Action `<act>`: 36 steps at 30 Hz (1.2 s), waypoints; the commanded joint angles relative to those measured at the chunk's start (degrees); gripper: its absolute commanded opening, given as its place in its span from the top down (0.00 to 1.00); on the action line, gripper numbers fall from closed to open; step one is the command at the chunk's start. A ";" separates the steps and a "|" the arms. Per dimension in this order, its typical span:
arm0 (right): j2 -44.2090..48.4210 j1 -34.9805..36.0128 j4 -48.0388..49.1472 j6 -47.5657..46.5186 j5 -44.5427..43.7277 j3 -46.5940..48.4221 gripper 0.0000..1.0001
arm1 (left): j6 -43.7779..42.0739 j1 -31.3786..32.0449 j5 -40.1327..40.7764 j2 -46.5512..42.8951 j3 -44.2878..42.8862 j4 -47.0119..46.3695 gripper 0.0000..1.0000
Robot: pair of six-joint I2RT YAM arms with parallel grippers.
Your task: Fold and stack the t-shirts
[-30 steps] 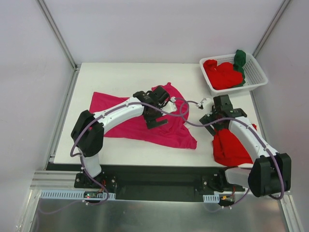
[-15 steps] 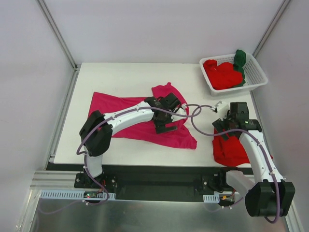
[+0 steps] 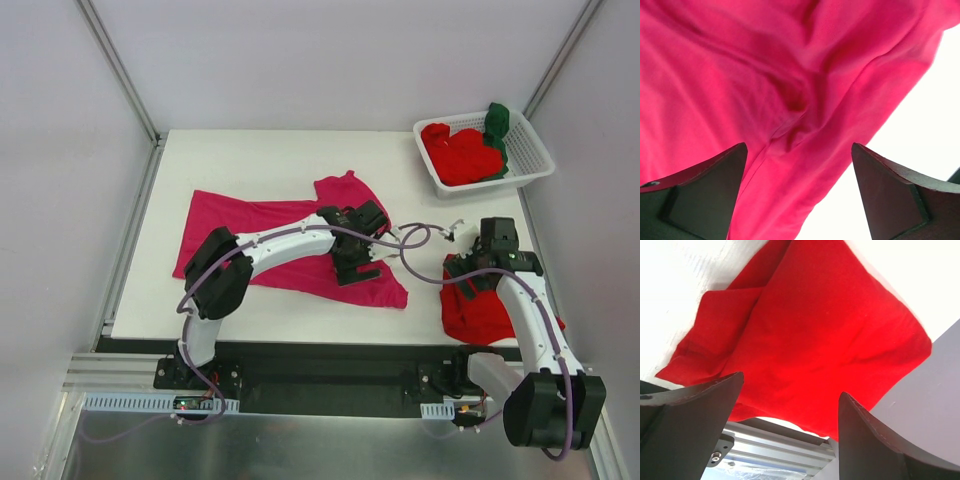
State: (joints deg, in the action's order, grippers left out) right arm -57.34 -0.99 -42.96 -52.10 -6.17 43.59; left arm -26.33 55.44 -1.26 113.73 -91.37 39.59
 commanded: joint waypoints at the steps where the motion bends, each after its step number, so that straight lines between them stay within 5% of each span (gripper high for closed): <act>1: 1.53 -0.15 -0.98 2.17 3.01 0.53 0.17 | -1.53 0.81 -8.75 1.84 -1.35 1.54 0.16; 7: 4.07 -0.15 -3.27 2.44 3.97 0.00 0.17 | -2.50 0.63 -9.12 2.72 -0.56 0.31 0.30; 10: 4.52 -0.15 -3.62 3.31 4.15 -0.44 0.17 | -3.29 0.72 -5.53 3.60 -0.21 -0.66 0.47; 13: 4.61 -0.15 -4.32 4.46 4.68 -0.18 0.17 | -4.26 0.63 -0.70 4.48 0.75 -2.85 0.41; 36: 5.75 -0.06 -6.08 6.30 8.11 -0.62 0.16 | -5.40 -0.95 7.23 6.15 -0.39 -4.70 0.50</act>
State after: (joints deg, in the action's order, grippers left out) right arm -52.82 -0.99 -50.04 -48.23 -1.13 42.37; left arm -29.65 55.22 3.09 119.98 -90.98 32.91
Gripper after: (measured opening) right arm 0.840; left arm 0.503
